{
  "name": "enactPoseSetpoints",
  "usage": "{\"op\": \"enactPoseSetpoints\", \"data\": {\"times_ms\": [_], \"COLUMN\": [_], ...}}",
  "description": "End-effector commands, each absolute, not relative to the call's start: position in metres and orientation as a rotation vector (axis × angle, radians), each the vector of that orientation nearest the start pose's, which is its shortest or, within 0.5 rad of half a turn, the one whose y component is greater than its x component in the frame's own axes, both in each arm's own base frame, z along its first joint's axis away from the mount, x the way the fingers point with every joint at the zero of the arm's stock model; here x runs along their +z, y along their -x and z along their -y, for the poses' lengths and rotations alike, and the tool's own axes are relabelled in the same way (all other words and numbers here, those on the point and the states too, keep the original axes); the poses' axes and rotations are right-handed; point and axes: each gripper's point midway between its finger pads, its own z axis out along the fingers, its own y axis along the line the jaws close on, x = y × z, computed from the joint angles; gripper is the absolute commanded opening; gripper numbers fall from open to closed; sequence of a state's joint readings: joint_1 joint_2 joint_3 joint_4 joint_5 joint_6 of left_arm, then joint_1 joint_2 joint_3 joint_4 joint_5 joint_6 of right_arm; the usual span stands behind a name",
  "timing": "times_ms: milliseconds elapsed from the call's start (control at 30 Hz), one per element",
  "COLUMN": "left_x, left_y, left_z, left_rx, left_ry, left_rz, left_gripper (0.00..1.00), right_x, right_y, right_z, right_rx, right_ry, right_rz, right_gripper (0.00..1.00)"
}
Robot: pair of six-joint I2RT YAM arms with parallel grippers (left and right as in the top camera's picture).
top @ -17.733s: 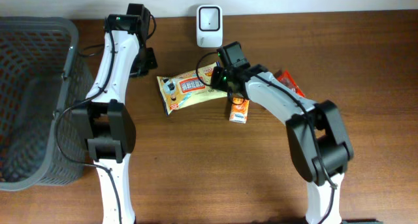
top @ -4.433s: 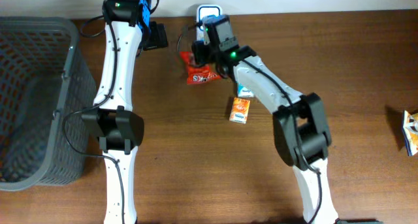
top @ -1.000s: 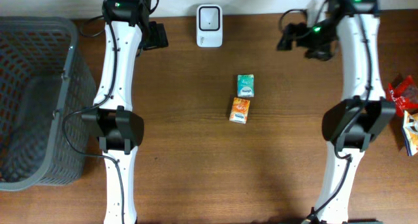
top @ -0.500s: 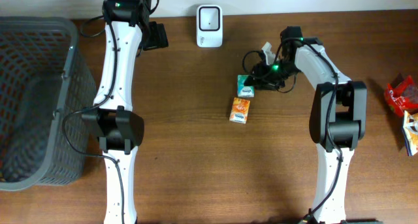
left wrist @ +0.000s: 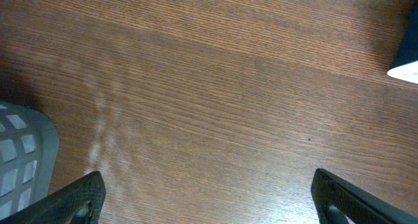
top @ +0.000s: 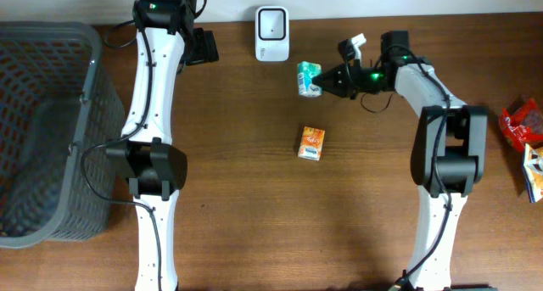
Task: Scan the item barcode
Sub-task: 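Grasp the green-white tissue pack with the right gripper, then hold the green-white pack in front of the scanner with the right gripper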
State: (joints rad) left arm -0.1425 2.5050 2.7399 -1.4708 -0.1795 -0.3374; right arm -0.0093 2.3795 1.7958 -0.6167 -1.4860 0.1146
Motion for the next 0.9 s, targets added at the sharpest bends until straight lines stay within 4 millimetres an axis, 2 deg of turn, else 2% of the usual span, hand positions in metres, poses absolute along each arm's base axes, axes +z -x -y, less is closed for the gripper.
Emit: {"op": "enactPoseSetpoints", "data": {"times_ms": [0, 67, 167, 267, 300, 333, 367, 467, 500, 533, 600, 667, 733, 767, 833, 867], "left_x": [0.156, 0.156, 0.156, 0.156, 0.156, 0.156, 0.156, 0.156, 0.156, 0.156, 0.156, 0.156, 0.156, 0.156, 0.156, 0.156], "left_y": [-0.536, -0.536, -0.536, -0.536, -0.536, -0.536, -0.536, -0.536, -0.536, -0.536, -0.536, -0.536, -0.536, -0.536, -0.535, -0.536], "left_z": [0.043, 0.043, 0.042, 0.044, 0.045, 0.046, 0.046, 0.046, 0.047, 0.047, 0.047, 0.047, 0.047, 0.047, 0.047, 0.047], "left_rx": [0.120, 0.120, 0.121, 0.119, 0.119, 0.119, 0.119, 0.119, 0.118, 0.118, 0.119, 0.119, 0.119, 0.119, 0.118, 0.119], "left_ry": [0.334, 0.334, 0.339, 0.332, 0.329, 0.327, 0.327, 0.326, 0.324, 0.324, 0.326, 0.326, 0.326, 0.326, 0.325, 0.326], "left_rz": [-2.752, -2.752, -2.752, -2.753, -2.753, -2.753, -2.753, -2.754, -2.754, -2.753, -2.753, -2.753, -2.753, -2.753, -2.754, -2.753], "left_gripper": [0.99, 0.99, 0.99, 0.99, 0.99, 0.99, 0.99, 0.99, 0.99, 0.99, 0.99, 0.99, 0.99, 0.99, 0.99, 0.99], "right_x": [0.143, 0.147, 0.157, 0.137, 0.131, 0.134, 0.143, 0.182, 0.186, 0.180, 0.178, 0.179, 0.179, 0.178, 0.176, 0.168], "right_y": [-0.471, -0.473, -0.484, -0.510, -0.532, -0.547, -0.569, -0.613, -0.630, -0.648, -0.655, -0.653, -0.654, -0.653, -0.651, -0.651], "right_z": [-0.203, -0.214, -0.221, -0.220, -0.216, -0.213, -0.207, -0.193, -0.182, -0.157, -0.144, -0.155, -0.206, -0.221, -0.229, -0.231], "right_rx": [2.097, 2.101, 2.113, 1.935, 1.784, 1.689, 1.562, 1.311, 1.119, 0.765, 0.333, 0.018, -0.207, -0.288, -0.361, -0.364], "right_ry": [0.337, 0.378, 0.369, 0.149, 0.071, 0.051, 0.015, -0.029, -0.083, -0.181, -0.167, -0.020, 0.359, 0.462, 0.496, 0.507], "right_rz": [-2.118, -2.112, -2.123, -2.263, -2.280, -2.265, -2.243, -2.142, -2.140, -2.172, -2.147, -2.102, -1.986, -1.941, -1.914, -1.929], "right_gripper": [0.04, 0.04, 0.04, 0.04, 0.04, 0.04, 0.04, 0.04, 0.04, 0.04, 0.04, 0.04, 0.04, 0.04, 0.04, 0.04]}}
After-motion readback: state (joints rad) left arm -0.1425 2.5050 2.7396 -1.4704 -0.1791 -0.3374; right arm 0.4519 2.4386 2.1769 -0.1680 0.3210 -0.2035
